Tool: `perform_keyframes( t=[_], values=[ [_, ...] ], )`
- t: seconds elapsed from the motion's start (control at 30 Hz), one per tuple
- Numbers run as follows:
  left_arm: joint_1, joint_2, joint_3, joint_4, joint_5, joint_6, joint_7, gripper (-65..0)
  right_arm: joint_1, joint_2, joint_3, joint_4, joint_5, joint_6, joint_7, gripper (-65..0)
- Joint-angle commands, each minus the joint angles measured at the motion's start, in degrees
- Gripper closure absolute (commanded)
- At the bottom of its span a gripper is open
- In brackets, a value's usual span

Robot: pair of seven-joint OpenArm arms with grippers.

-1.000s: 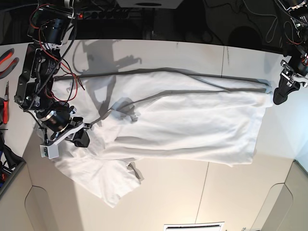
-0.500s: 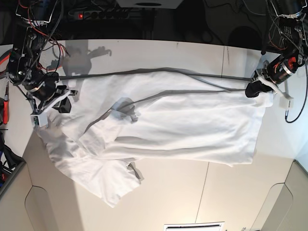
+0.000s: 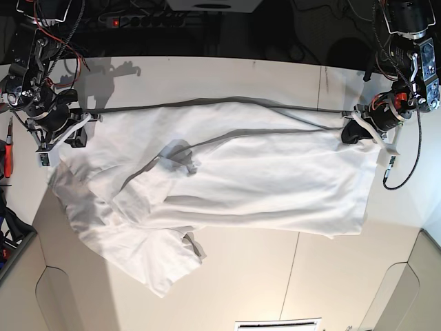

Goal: Layout the t-shirt on the table in an organized manner, then fold the t-shirt properly
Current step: 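Pull the shirt side with both grippers toward the collar edge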

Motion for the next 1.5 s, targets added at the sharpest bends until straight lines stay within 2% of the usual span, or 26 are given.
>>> perform_keyframes(
  t=[0.0, 0.13, 0.27, 0.4, 0.57, 0.8, 0.93, 1.23, 1.47],
  values=[
    [-0.37, -0.76, 0.00, 0.87, -0.31, -0.54, -0.35, 0.0, 0.61, 0.76, 0.37, 0.26, 0.15, 0.02, 1.31, 0.0],
    [-0.37, -0.76, -0.02, 0.87, -0.31, -0.54, -0.35, 0.0, 0.61, 0.96, 0.35, -2.91, -5.40, -3.89, 4.42, 0.0],
    [-0.24, -0.76, -0.02, 0.87, -0.28, -0.54, -0.07, 0.0, 0.74, 2.12, 0.33, -5.35, -5.75, -5.44, 5.86, 0.0],
    [-0.04, -0.76, -0.02, 0.85, 0.22, -0.54, 0.81, 0.0, 0.74, 2.34, 0.33, -5.44, -5.35, -5.40, 5.46, 0.0],
    [1.75, -0.81, -0.02, 0.87, 0.74, -0.35, 0.96, 0.0, 0.59, 2.34, 0.33, -5.44, -2.29, -5.35, 1.16, 0.0],
    [5.92, -0.79, -0.13, 0.87, -2.80, -0.24, 1.01, 0.0, -2.56, 2.36, 0.33, -5.22, 1.16, -4.87, -0.46, 0.0],
    [7.65, -0.79, -0.17, 0.94, -3.30, -0.24, 1.73, 0.0, -6.08, 2.34, 0.33, -4.22, 4.11, -3.06, -0.81, 0.0],
    [13.57, -0.79, -0.42, 5.66, -3.80, -0.22, 3.21, 0.0, -14.27, 2.36, 0.37, 6.69, 5.42, -2.36, -4.28, 0.0],
    [18.03, -0.76, -6.23, 10.80, -3.82, -0.20, 3.37, 0.0, -16.70, 2.38, 0.39, 14.82, 5.27, -2.36, -8.09, 0.0]
  ],
)
